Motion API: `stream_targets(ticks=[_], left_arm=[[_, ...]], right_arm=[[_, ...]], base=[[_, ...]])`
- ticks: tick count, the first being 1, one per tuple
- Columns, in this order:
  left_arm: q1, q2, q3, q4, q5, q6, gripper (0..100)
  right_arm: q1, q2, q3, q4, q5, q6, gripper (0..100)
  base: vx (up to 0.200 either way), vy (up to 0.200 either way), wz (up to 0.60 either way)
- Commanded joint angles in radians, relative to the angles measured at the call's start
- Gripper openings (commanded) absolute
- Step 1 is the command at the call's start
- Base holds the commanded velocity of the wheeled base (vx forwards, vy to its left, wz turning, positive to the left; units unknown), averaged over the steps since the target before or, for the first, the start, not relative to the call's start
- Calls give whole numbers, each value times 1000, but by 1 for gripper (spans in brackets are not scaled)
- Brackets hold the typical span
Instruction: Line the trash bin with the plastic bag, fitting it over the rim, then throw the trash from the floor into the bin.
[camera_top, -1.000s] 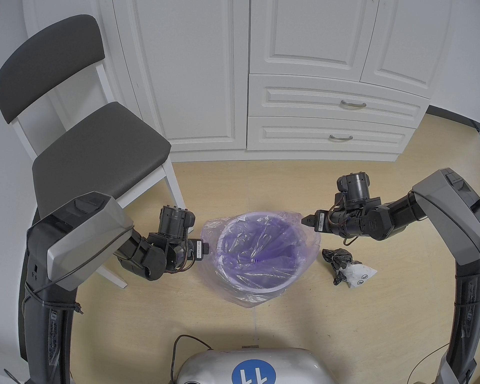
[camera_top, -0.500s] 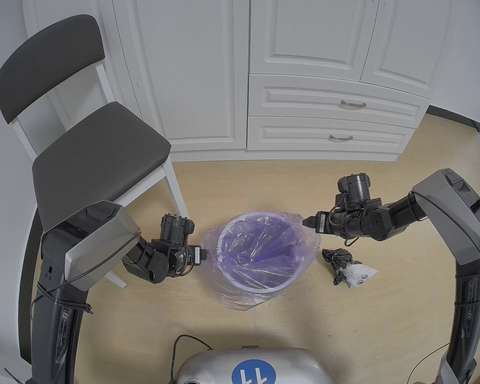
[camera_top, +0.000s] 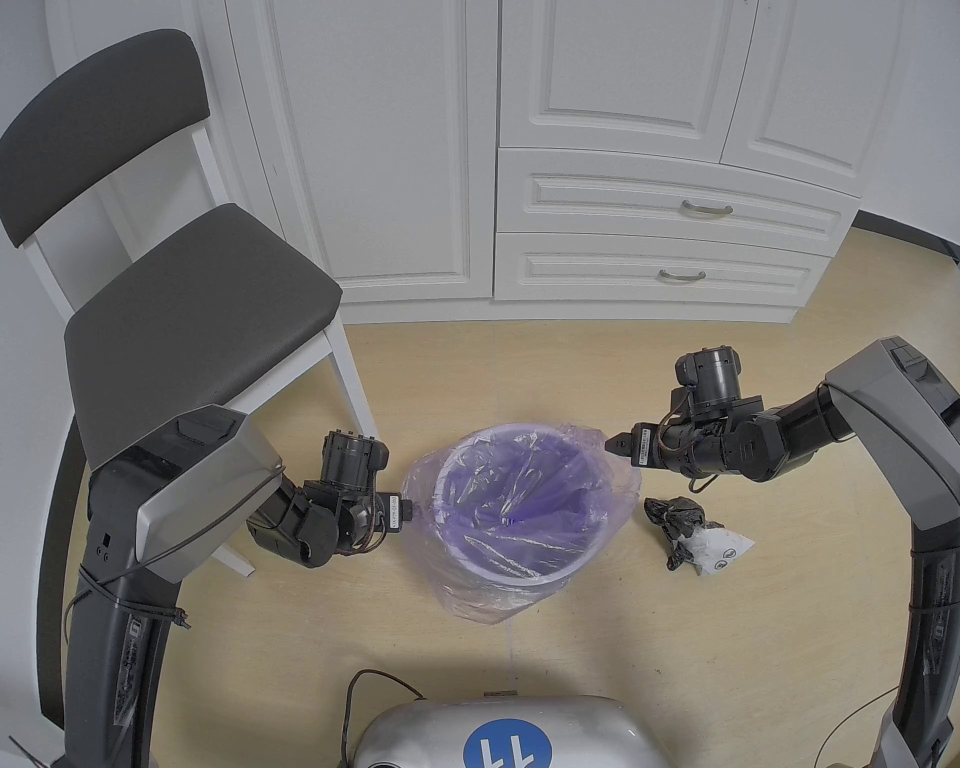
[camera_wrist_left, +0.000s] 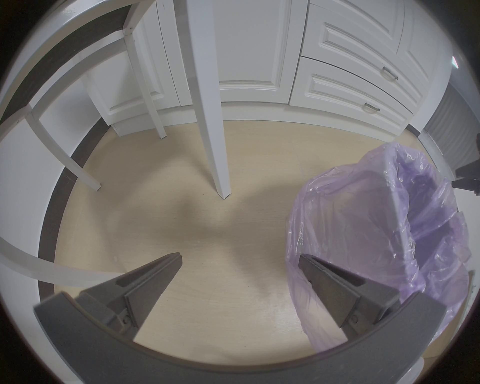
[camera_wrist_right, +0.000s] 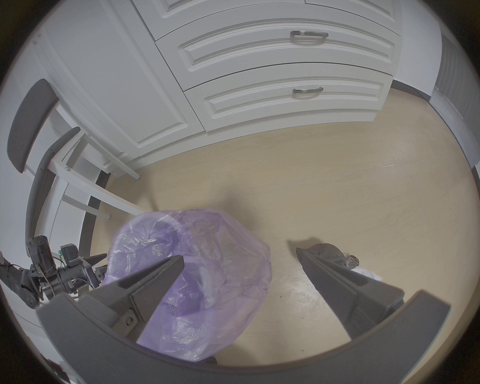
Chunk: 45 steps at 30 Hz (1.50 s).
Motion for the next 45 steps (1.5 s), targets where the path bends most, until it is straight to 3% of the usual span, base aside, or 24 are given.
stream_targets(ticks=[1, 32, 37, 45], left_arm=[[0, -6, 3, -1, 0, 0, 100], [-23, -170, 115, -16, -2, 3, 100], [-54, -210, 199, -17, -81, 11, 100], [-55, -189, 218, -19, -117, 32, 100]], right_arm=[[0, -1, 0, 0, -1, 0, 100], [-24, -47, 64, 9, -11, -98, 100], [-29, -60, 80, 153, -10, -182, 100], [-40, 105, 12, 158, 2, -195, 100]], base=[[0, 0, 0], [0, 0, 0], [0, 0, 0], [0, 0, 0]])
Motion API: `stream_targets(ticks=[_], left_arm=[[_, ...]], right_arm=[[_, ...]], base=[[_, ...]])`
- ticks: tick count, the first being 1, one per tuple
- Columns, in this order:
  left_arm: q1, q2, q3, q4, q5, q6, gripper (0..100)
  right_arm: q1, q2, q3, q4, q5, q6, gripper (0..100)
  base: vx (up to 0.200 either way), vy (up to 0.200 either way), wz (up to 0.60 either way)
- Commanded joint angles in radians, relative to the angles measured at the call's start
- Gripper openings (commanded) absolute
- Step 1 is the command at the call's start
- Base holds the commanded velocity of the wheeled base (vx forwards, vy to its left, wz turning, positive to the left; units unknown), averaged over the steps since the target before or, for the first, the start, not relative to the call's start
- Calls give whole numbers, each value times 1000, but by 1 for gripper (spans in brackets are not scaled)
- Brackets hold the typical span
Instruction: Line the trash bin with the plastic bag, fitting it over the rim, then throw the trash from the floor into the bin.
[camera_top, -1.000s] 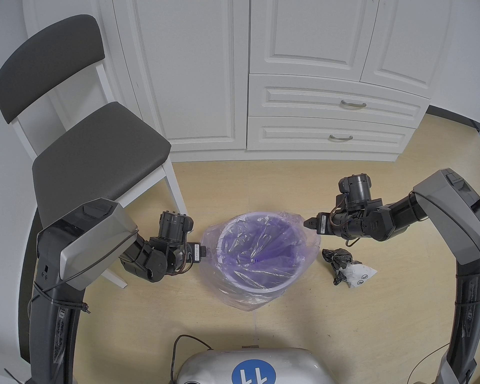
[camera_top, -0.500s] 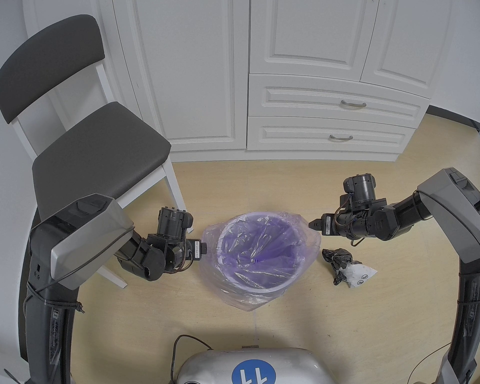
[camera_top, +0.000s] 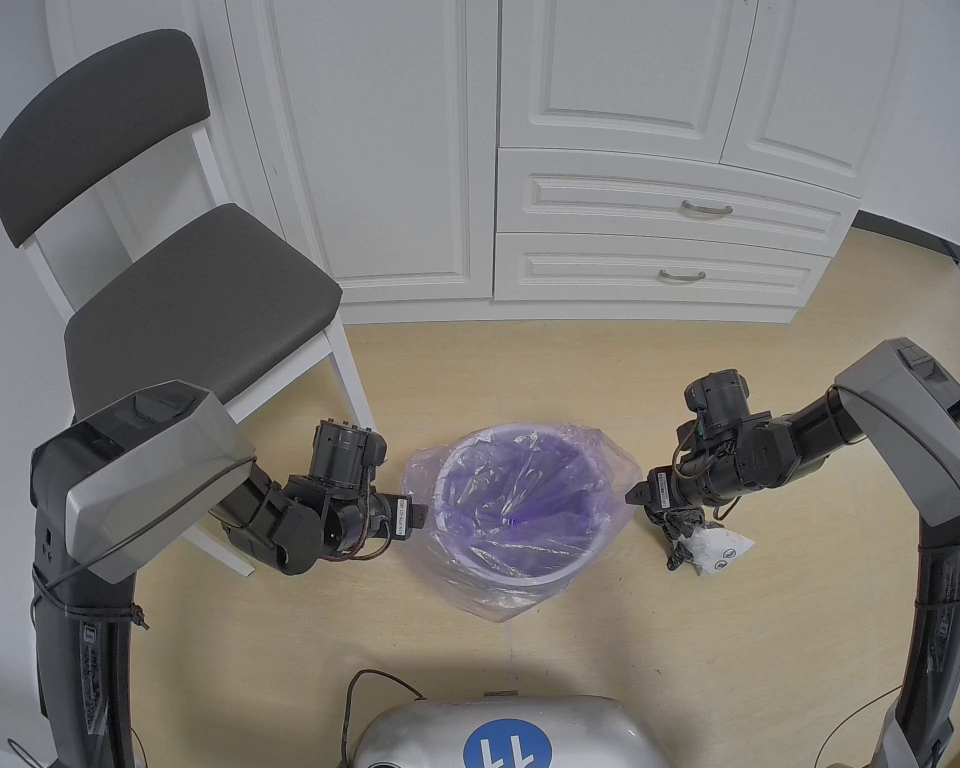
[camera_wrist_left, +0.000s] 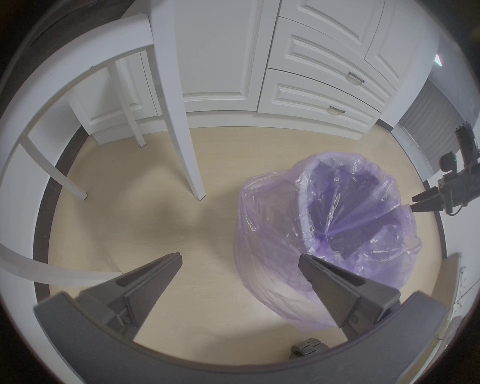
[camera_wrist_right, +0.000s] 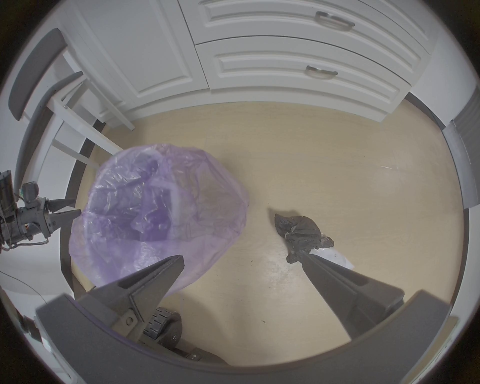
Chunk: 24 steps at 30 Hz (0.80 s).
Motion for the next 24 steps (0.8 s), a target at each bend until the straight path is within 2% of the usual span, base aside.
stream_targets(ticks=[1, 13, 24], left_arm=[[-5, 6, 14, -5, -10, 4, 100], [1, 23, 1, -7, -12, 4, 100], [2, 52, -8, -7, -26, 1, 100]], right_arm=[[-17, 154, -83, -7, 4, 14, 100], [-6, 381, -316, 3, 1, 187, 100], [3, 407, -335, 7, 1, 197, 100]], base=[[0, 0, 0], [0, 0, 0], [0, 0, 0]])
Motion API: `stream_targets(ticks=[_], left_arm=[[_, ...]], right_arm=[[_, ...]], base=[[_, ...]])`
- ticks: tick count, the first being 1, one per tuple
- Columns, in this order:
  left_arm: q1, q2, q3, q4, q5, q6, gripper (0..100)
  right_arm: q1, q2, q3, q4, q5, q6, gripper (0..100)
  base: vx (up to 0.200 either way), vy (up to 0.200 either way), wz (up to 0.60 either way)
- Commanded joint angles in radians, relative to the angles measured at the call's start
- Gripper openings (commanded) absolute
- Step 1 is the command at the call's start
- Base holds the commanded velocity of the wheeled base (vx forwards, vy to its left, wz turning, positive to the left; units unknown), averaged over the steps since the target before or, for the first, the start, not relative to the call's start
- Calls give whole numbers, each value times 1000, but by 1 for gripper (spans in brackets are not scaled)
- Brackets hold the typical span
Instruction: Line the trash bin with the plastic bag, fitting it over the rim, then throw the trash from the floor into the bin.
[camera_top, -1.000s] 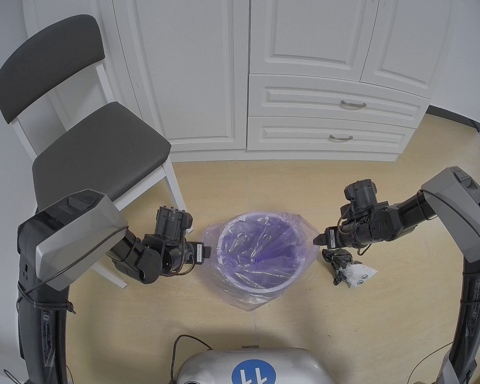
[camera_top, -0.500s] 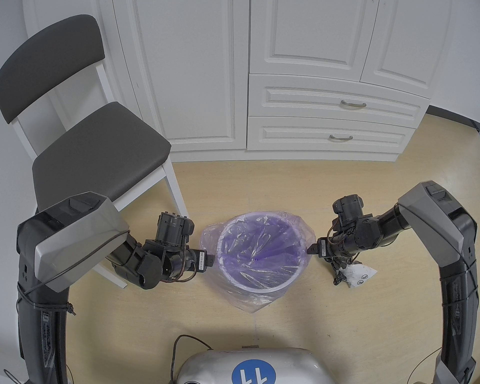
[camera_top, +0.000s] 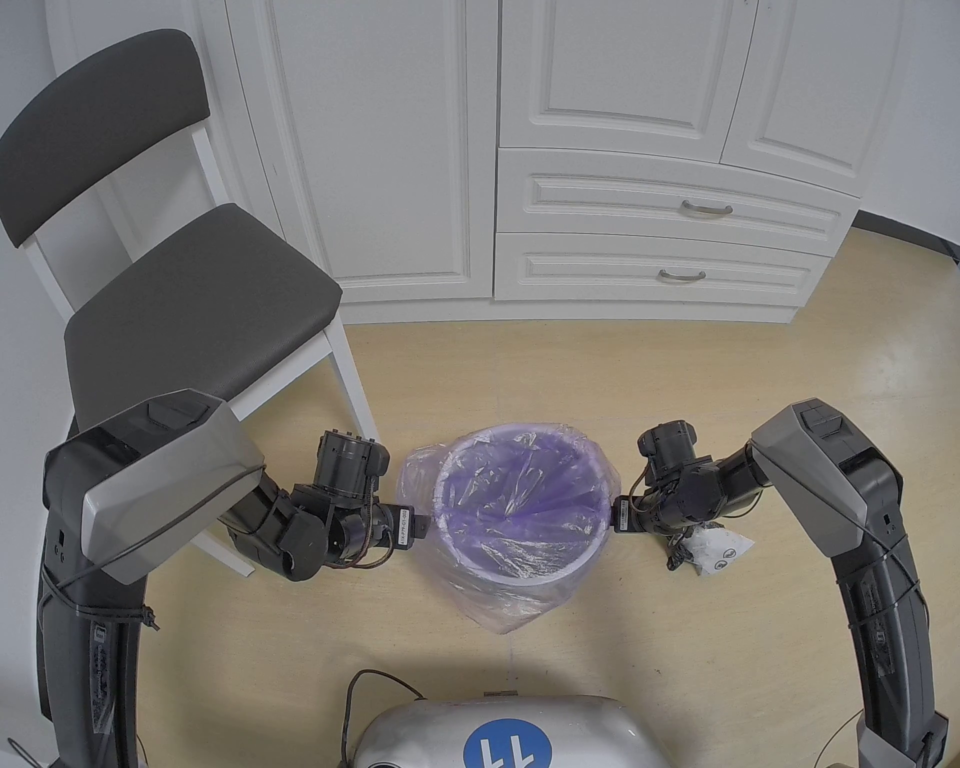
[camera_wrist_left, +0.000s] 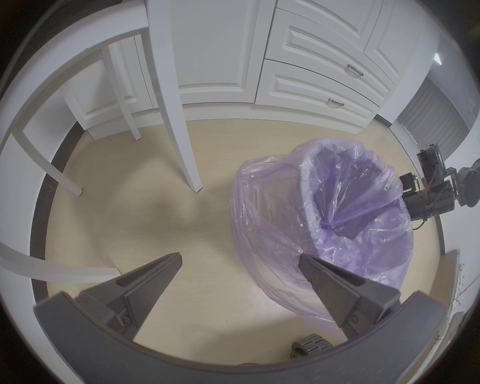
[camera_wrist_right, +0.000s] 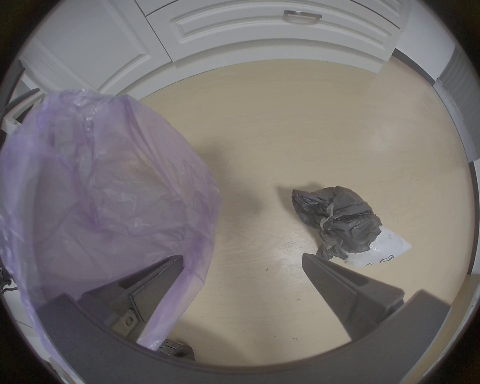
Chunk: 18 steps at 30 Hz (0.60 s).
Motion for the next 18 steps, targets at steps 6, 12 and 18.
stream_targets(ticks=[6, 12, 18], left_arm=[[21, 100, -69, 0, -13, -10, 100], [31, 203, -166, 1, -12, -17, 100], [29, 252, -267, 20, 2, -79, 100]], right_arm=[[2, 30, -13, 0, 1, 1, 100], [-1, 54, -47, 10, -4, 1, 100], [1, 90, -138, 106, -12, 29, 100]], base=[[0, 0, 0], [0, 0, 0], [0, 0, 0]])
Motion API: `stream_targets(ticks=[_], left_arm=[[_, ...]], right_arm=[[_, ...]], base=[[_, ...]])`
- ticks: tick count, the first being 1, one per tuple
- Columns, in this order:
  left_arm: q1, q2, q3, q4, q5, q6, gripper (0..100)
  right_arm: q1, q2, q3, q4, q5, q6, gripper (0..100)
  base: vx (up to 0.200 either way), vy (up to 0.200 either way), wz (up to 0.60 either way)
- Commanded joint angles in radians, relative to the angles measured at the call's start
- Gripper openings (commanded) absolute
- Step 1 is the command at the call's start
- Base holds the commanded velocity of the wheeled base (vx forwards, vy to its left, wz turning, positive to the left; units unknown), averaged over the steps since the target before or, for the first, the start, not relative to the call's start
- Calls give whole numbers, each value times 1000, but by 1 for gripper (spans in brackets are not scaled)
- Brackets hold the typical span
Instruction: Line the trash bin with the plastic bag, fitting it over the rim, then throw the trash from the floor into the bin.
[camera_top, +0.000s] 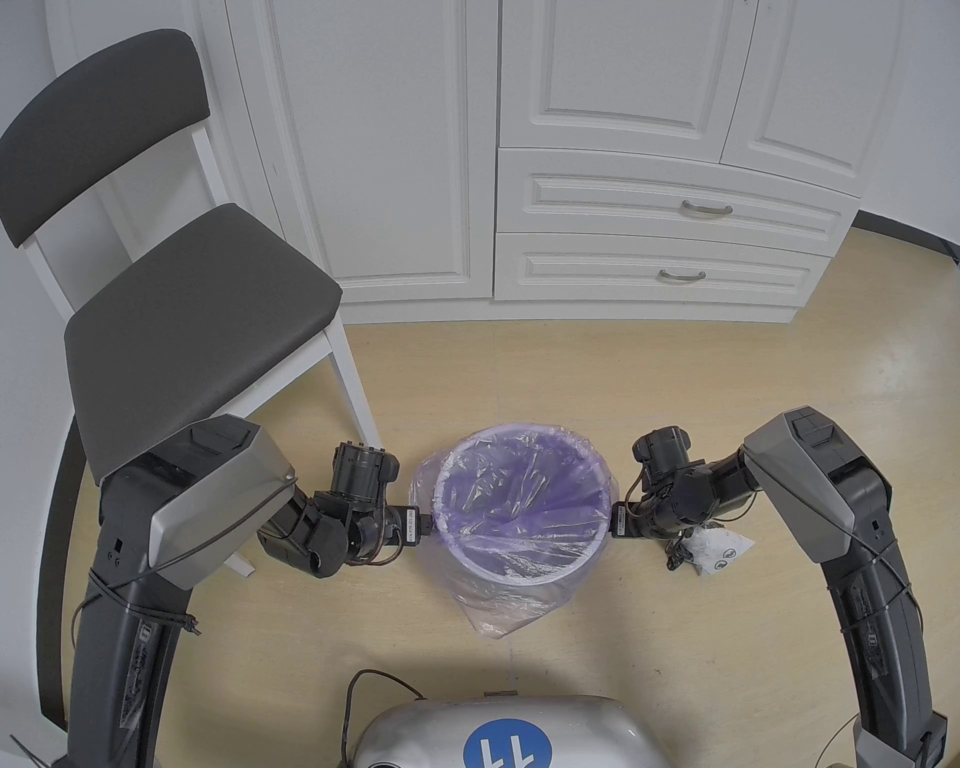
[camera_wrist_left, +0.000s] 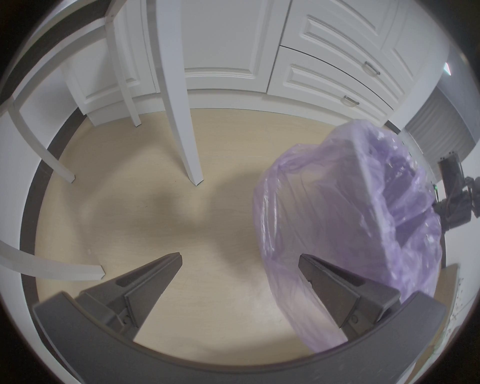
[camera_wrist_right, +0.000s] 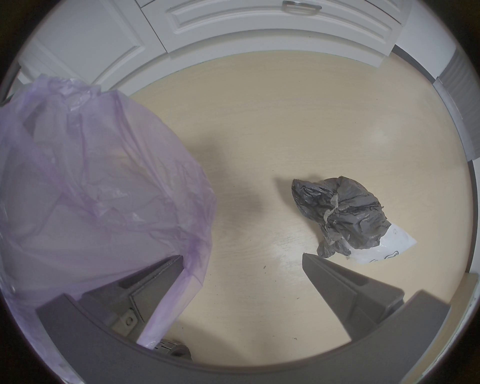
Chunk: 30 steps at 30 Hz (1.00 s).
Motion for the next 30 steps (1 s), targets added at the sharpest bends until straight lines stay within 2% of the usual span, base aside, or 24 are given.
stream_targets(ticks=[1, 7, 13, 16, 20, 25, 27, 28, 30], left_arm=[[2, 74, -81, 6, 9, -39, 100], [8, 91, -129, 14, 48, -55, 100], [20, 103, -178, 90, 109, -50, 100], [34, 111, -198, 113, 117, -50, 100], [41, 109, -198, 115, 117, -48, 100], [49, 82, -178, 112, 108, -53, 100], [48, 56, -152, 100, 103, -52, 100], [46, 22, -120, 96, 94, -52, 100], [40, -18, -89, 96, 74, -53, 100]], right_arm=[[1, 43, -72, 52, -4, 23, 100], [2, 76, -134, 123, -16, 23, 100], [1, 116, -232, 200, -45, 32, 100], [-4, 168, -268, 207, -108, 32, 100], [-5, 168, -268, 209, -122, 31, 100], [-10, 70, -226, 209, -109, 40, 100], [-14, 12, -178, 206, -88, 41, 100], [-17, -40, -129, 207, -51, 41, 100], [-17, -88, -89, 207, -19, 38, 100]], base=[[0, 0, 0], [0, 0, 0], [0, 0, 0], [0, 0, 0], [0, 0, 0], [0, 0, 0], [0, 0, 0], [0, 0, 0], [0, 0, 0]])
